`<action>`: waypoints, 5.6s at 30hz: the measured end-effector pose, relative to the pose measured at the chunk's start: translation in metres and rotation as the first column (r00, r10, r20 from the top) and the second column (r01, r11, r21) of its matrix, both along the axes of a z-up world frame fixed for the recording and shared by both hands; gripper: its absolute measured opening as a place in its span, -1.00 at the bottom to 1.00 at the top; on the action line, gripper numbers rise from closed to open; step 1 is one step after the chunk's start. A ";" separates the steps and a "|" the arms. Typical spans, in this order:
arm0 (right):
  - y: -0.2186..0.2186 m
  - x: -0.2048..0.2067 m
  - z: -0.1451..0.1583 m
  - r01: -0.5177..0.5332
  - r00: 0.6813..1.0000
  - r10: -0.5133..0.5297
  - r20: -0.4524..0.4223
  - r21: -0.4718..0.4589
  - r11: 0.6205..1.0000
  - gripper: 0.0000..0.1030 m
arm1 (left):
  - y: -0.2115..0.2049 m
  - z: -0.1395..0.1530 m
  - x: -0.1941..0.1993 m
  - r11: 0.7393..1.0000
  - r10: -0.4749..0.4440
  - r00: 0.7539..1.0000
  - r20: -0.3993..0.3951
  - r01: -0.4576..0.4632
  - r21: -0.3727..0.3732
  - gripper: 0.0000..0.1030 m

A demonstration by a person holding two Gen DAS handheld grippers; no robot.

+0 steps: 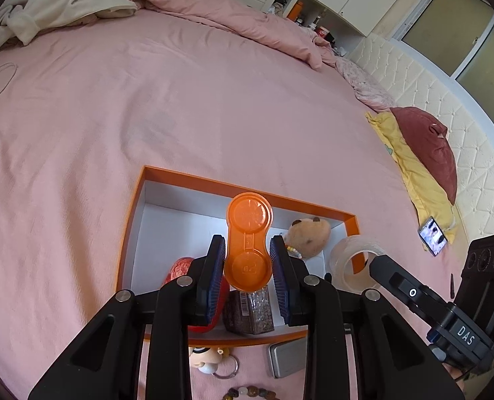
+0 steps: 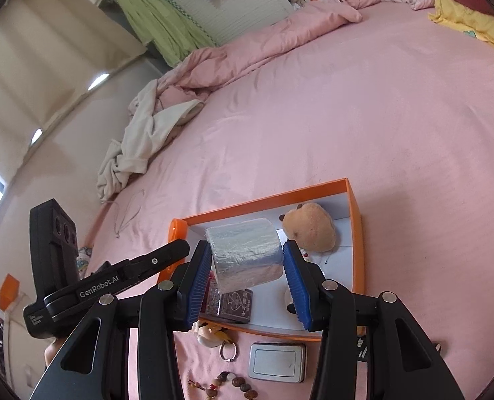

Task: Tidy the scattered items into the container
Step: 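Lower the orange lid into the box with the left while the right drops the tape roll in, then grasp the black stick with the right gripper while the left grasps the cartoon figurine keychain, then carry the figurine keychain into the box with the left while the right drops the black stick in, then grasp the silver metal tin with the right gripper while the left grasps the bead bracelet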

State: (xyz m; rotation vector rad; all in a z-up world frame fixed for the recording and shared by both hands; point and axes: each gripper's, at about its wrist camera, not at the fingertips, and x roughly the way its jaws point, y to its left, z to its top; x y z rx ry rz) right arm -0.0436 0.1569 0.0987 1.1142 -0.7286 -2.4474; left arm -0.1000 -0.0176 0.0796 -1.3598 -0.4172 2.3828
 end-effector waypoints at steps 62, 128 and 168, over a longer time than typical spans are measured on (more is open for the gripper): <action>0.022 0.077 -0.080 0.197 0.963 -0.263 0.058 0.514 0.835 -0.54 | -0.002 -0.071 0.094 0.956 -0.040 0.992 0.120 0.073 -0.285 -0.25; -0.004 -0.005 0.015 0.033 0.994 -0.036 -0.105 -0.034 0.999 -0.04 | 0.006 0.001 0.004 0.991 -0.046 0.995 -0.084 0.035 -0.125 -0.20; -0.024 0.068 -0.046 -0.065 0.986 0.031 0.167 0.203 0.977 0.35 | 0.054 -0.074 0.137 0.922 -0.163 0.963 0.217 0.227 -0.315 0.35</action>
